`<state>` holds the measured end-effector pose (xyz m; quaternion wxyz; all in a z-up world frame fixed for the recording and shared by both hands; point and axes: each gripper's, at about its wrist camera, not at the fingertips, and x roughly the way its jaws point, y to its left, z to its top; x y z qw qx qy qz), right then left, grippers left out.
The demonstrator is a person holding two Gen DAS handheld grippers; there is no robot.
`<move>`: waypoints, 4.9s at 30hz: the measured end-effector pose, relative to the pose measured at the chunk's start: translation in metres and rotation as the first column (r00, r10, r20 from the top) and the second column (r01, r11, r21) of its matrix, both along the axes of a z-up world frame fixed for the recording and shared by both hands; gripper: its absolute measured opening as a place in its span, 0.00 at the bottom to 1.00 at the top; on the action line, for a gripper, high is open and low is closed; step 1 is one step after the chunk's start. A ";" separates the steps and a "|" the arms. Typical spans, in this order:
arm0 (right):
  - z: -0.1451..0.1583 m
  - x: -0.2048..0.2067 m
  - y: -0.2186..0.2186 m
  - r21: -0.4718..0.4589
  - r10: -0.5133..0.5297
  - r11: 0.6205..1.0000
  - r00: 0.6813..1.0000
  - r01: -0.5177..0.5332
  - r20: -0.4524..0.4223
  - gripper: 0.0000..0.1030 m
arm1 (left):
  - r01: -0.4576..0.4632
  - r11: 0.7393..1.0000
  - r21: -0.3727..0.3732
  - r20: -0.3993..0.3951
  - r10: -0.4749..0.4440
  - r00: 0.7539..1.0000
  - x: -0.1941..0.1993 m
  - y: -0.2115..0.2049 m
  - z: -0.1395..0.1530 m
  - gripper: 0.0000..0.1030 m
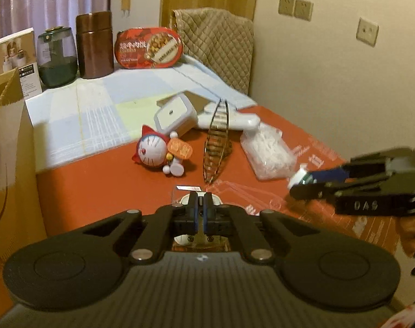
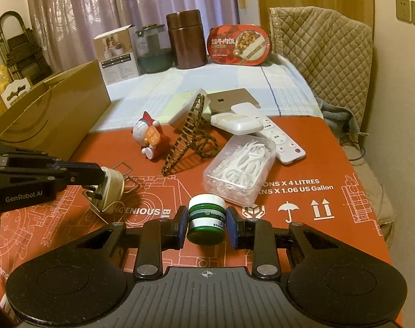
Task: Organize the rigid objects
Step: 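Grasp the white plug with the left tool while the right tool holds the jar, then carry the plug and jar with both tools over the cardboard box, then open both tools to drop the plug and jar into the box, then grasp the chrome wire rack with the left tool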
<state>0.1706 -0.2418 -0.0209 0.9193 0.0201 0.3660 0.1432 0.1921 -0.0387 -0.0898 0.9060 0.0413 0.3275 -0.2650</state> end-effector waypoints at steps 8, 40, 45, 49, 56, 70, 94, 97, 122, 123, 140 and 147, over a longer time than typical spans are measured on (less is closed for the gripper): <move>0.006 0.001 -0.002 0.006 -0.011 1.000 1.000 0.011 0.009 0.26 | -0.023 0.999 -0.049 0.050 0.025 0.998 0.001 0.005 0.026 0.01; 0.141 0.040 0.194 0.132 0.309 0.937 0.944 -0.323 0.117 0.26 | -0.355 0.935 0.026 0.133 0.348 0.928 -0.014 0.194 0.148 0.01; 0.128 0.043 0.244 0.136 0.351 0.922 0.930 -0.363 0.106 0.26 | -0.415 0.909 0.033 0.111 0.409 0.906 -0.016 0.234 0.141 0.01; 0.106 0.047 0.269 0.122 0.362 0.920 0.927 -0.372 0.097 0.26 | -0.434 0.900 0.036 0.085 0.430 0.899 -0.014 0.248 0.128 0.01; 0.085 0.054 0.286 0.098 0.364 0.923 0.927 -0.372 0.091 0.26 | -0.440 0.897 0.045 0.044 0.439 0.898 -0.007 0.253 0.104 0.01; 0.071 0.058 0.285 0.078 0.354 0.931 0.934 -0.357 0.053 0.26 | -0.433 0.900 0.035 0.011 0.433 0.901 -0.003 0.250 0.088 0.01; 0.092 0.044 0.256 0.146 0.267 0.944 0.944 -0.297 0.192 0.46 | -0.473 0.881 -0.025 0.050 0.474 0.879 -0.018 0.251 0.107 0.05; 0.098 0.039 0.247 0.154 0.242 0.948 0.946 -0.277 0.214 0.47 | -0.471 0.881 -0.039 0.054 0.473 0.880 -0.024 0.244 0.112 0.06; 0.151 -0.033 0.039 0.090 -0.079 0.994 0.979 0.063 0.186 0.73 | -0.301 0.950 -0.081 0.098 0.309 0.946 -0.076 0.094 0.152 0.78; 0.148 -0.034 0.034 0.090 -0.088 0.993 0.980 0.073 0.180 0.74 | -0.289 0.954 -0.074 0.099 0.295 0.950 -0.077 0.087 0.150 0.79; 0.084 -0.041 -0.030 0.092 -0.173 0.982 0.982 0.166 0.074 0.75 | -0.065 0.997 0.041 0.045 0.063 0.997 -0.059 0.009 0.053 0.84; 0.044 -0.022 -0.037 0.080 -0.184 0.980 0.983 0.183 0.006 0.75 | -0.025 0.993 0.119 0.010 0.024 1.000 -0.031 -0.006 0.008 0.84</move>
